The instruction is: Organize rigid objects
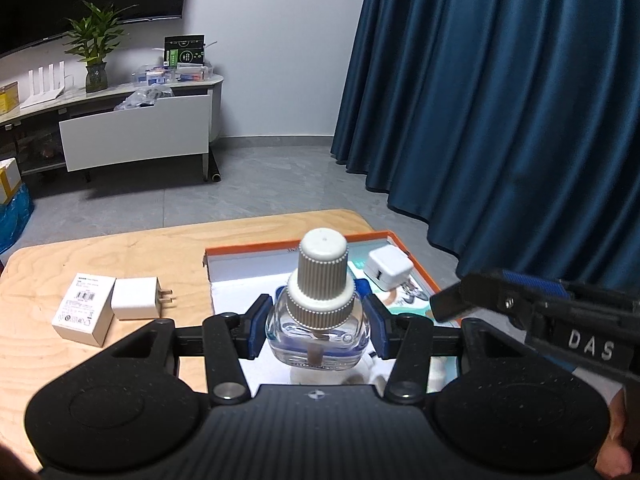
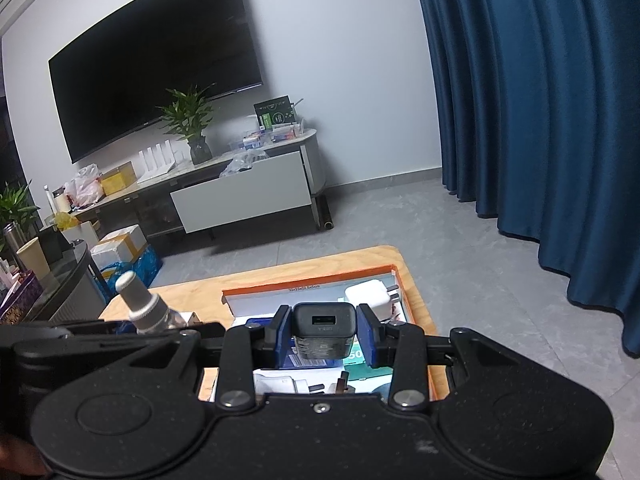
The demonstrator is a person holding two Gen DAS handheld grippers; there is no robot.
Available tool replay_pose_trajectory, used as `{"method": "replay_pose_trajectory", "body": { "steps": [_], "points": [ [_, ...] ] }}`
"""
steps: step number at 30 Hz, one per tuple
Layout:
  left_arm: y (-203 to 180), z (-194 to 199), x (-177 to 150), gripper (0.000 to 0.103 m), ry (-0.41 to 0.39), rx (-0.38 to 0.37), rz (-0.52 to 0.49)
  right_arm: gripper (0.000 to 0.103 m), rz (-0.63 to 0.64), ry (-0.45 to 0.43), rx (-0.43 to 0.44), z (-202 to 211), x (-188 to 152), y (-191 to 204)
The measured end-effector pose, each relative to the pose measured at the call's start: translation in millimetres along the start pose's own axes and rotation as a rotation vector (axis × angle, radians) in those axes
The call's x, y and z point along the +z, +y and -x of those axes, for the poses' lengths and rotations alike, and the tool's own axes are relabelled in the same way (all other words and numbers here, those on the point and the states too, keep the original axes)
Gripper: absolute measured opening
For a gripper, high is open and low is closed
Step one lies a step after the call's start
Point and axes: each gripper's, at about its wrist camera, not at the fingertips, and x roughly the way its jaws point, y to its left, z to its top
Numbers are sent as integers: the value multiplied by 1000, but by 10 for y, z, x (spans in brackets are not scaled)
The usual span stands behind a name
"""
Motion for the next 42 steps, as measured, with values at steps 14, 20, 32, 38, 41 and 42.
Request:
{"method": "replay_pose_trajectory", "body": {
  "steps": [14, 20, 32, 38, 41, 42],
  "points": [
    [51, -346, 201, 50, 19, -11, -31, 43, -1, 41, 7, -322, -37, -15],
    [57, -542, 309, 50, 23, -15, -52, 43, 4, 49, 9, -433, -57, -18],
    [41, -748, 436, 65, 35, -70, -49, 50, -2, 31, 29, -342, -86, -22],
    [137, -541, 393, 74, 29, -31, -25, 65, 2, 28, 45, -246, -108, 77],
    [188, -422, 370, 81, 33, 15, -30, 74, 17, 30, 49, -195, -117, 160],
    [219, -376, 350, 82, 33, 30, -24, 75, 21, 30, 52, -180, -115, 179]
  ]
}}
